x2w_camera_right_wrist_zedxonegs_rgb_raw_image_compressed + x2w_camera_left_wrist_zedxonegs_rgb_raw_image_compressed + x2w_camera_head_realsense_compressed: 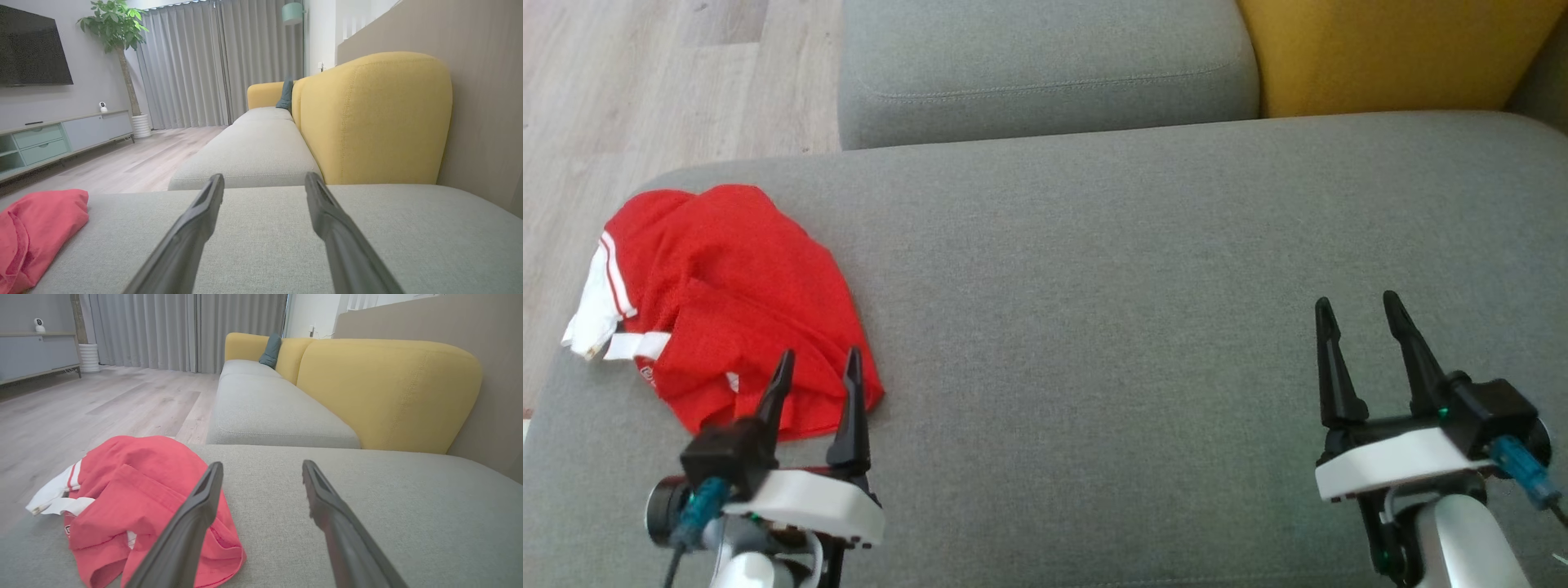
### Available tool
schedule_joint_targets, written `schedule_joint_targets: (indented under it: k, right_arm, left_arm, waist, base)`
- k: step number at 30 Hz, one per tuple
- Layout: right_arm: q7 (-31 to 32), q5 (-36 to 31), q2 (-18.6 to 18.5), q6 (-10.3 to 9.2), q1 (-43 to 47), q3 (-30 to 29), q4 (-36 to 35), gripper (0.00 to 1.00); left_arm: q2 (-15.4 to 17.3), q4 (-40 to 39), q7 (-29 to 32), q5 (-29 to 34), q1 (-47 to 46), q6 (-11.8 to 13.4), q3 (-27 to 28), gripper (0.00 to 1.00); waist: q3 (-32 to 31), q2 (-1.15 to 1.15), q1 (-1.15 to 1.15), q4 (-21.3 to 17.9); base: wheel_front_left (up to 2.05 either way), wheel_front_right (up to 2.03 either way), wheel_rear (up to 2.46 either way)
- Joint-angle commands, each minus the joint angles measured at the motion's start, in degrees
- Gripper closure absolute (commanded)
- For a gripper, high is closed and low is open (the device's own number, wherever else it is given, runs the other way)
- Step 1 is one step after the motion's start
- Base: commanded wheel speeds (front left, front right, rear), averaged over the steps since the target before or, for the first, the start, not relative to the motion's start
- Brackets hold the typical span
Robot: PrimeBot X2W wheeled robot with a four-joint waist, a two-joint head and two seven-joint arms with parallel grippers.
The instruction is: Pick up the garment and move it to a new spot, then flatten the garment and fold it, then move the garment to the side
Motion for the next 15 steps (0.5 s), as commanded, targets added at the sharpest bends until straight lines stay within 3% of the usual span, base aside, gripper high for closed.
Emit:
schedule_joint_targets:
  k: [1,9,15]
  right_arm:
    - [-0.93,-1.82,-0.45,-0.04,-1.89,1.06,-2.08,0.00]
    - [-2.29,-0.96,-0.48,-0.04,-1.84,1.57,-0.24,0.00]
    - [-3.12,4.12,-0.51,-0.04,-2.05,1.36,3.38,0.00]
  left_arm:
    - [1.22,-2.31,-1.04,1.91,-2.43,0.60,1.16,0.00]
    - [0.52,-2.83,-2.38,4.21,-1.80,2.75,0.86,0.00]
    - [-1.12,-3.37,-3.38,4.57,-0.72,1.96,2.76,0.00]
  waist:
    - [-0.03,0.00,0.00,0.09]
    - [-0.31,0.00,0.00,0.26]
    - [-0.49,0.00,0.00,0.07]
  base:
    - [0.00,0.00,0.00]
    - [0.00,0.00,0.00]
    - [0.00,0.00,0.00]
